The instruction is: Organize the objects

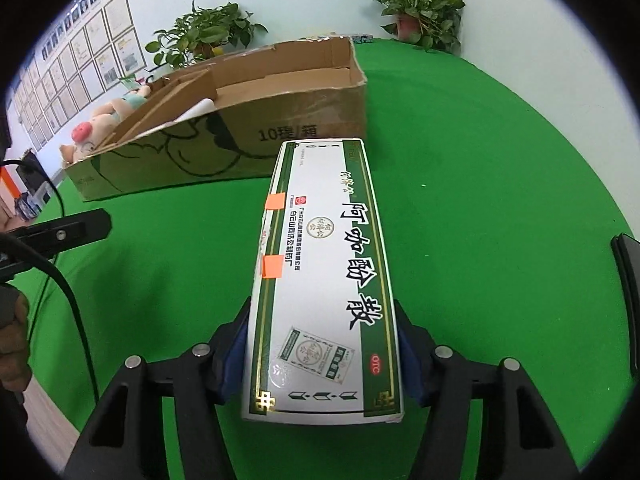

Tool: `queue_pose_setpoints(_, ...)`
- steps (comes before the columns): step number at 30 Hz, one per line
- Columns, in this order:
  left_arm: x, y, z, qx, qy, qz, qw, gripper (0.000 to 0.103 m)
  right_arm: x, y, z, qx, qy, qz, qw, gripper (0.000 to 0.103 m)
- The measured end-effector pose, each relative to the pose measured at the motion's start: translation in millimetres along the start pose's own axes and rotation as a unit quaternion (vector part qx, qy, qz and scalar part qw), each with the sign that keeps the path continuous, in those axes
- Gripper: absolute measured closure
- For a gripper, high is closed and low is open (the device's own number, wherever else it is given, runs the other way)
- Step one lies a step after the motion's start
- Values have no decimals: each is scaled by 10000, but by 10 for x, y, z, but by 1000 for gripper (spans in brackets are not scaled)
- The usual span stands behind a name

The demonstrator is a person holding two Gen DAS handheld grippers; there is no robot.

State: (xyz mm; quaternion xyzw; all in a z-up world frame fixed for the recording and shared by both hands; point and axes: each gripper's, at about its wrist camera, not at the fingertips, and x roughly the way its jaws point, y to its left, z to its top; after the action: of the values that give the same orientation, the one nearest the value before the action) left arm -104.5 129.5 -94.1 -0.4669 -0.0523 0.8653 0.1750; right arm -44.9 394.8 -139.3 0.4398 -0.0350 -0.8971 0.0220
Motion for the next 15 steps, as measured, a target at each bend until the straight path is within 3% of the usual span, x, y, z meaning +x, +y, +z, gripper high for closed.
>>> queue_pose_setpoints(7, 124, 90, 109, -290, 190, -526, 9980, 8, -52, 381, -58, -262, -39, 328, 9991, 42)
queue_pose_setpoints(12, 346, 146, 131, -489, 584, -983, 9922, 13, -61, 603, -67, -453, -46, 485, 9978, 42)
queue_pose_setpoints(14, 437, 171, 130, -615, 733, -1206, 9881, 20, -55, 634, -69, -512, -67, 504, 9974, 42)
queue_pose_setpoints(15, 434, 178, 139, -647, 667, -1225, 9881, 20, -54, 629, -70, -504, -60, 510, 9974, 42)
